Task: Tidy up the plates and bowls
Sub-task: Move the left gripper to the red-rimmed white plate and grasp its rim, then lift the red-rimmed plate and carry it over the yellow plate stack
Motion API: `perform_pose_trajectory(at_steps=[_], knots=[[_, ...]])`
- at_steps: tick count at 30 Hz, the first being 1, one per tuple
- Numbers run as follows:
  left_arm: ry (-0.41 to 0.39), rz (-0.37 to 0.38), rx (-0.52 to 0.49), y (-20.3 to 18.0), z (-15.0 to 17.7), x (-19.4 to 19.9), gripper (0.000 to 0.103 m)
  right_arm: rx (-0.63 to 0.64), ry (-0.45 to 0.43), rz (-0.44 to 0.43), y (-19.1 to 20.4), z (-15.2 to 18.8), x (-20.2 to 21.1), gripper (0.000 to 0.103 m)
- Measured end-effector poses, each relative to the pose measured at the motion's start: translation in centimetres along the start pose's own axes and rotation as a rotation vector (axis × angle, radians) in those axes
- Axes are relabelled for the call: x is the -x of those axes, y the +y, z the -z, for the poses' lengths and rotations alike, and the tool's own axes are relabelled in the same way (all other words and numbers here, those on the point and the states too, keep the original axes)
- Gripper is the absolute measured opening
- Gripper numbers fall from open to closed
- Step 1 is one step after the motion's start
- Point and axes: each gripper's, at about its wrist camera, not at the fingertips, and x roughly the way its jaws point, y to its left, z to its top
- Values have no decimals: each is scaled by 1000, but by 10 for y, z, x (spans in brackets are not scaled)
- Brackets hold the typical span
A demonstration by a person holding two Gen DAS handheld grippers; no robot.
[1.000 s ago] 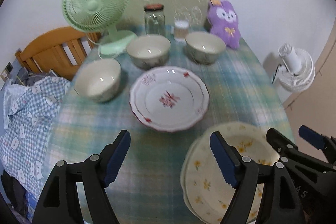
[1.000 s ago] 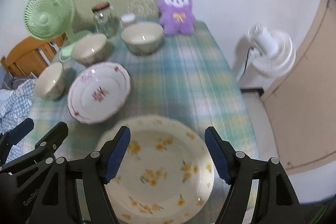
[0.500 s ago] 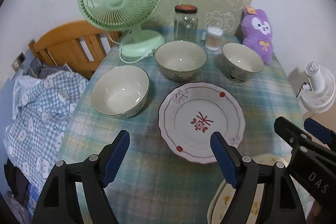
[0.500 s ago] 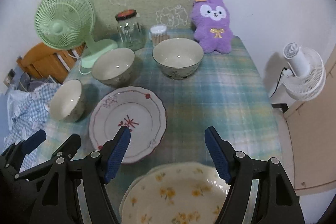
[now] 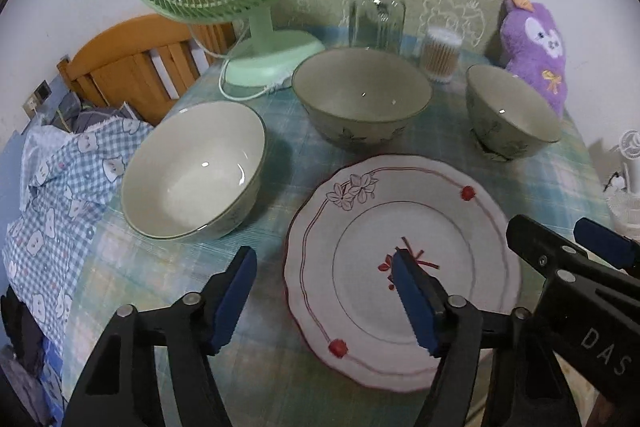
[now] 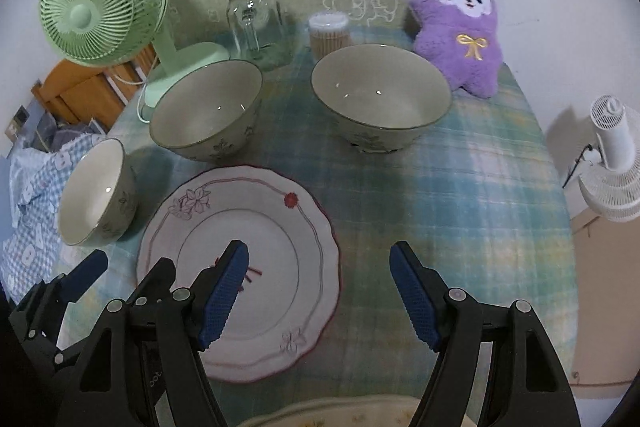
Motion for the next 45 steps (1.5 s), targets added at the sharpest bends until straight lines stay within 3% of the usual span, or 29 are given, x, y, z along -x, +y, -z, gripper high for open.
perform_pose_trajectory(at_steps=[3, 15, 17, 31, 45], knots=[[30, -21, 13, 1, -1, -12, 65, 7, 28, -8, 0, -2, -17, 61], [101, -32, 38, 1, -1, -45, 45, 0, 128, -24, -1, -2, -59, 51], [108, -37, 46, 2, -2, -47, 42, 6, 141, -28, 0, -3, -64, 44], [92, -72, 2, -5, -3, -45, 41, 36, 155, 41, 17, -11, -72, 43], [75, -5, -19, -9, 3, -3, 41, -11, 105, 62, 3, -5, -23, 43]])
